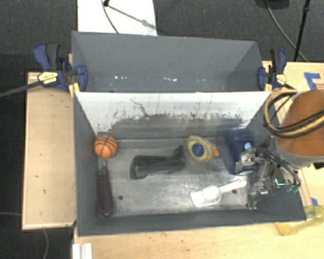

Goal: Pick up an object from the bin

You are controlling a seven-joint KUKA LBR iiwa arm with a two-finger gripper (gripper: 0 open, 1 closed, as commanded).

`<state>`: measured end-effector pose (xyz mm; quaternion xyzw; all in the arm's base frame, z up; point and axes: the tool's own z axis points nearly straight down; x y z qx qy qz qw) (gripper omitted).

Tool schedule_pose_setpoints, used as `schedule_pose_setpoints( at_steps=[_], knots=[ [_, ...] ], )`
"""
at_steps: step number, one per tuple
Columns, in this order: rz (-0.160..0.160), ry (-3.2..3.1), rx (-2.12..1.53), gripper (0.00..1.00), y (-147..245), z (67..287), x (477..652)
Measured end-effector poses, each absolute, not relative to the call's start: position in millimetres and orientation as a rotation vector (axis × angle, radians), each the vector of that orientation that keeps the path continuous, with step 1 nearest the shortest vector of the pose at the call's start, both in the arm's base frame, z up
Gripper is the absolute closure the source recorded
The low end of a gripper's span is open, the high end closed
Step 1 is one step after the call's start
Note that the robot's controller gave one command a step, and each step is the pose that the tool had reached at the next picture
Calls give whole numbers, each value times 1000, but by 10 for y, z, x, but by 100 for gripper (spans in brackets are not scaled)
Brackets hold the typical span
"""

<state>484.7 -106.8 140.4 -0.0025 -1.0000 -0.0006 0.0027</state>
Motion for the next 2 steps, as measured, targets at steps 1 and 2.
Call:
schedule_pose_setpoints(
  at_steps=[1, 2],
  knots=[
    [1, -3144, -1, 0, -1065, 1444, 4868],
    [-46, -3138, 274, 100, -1269, 718, 5202]
  ],
)
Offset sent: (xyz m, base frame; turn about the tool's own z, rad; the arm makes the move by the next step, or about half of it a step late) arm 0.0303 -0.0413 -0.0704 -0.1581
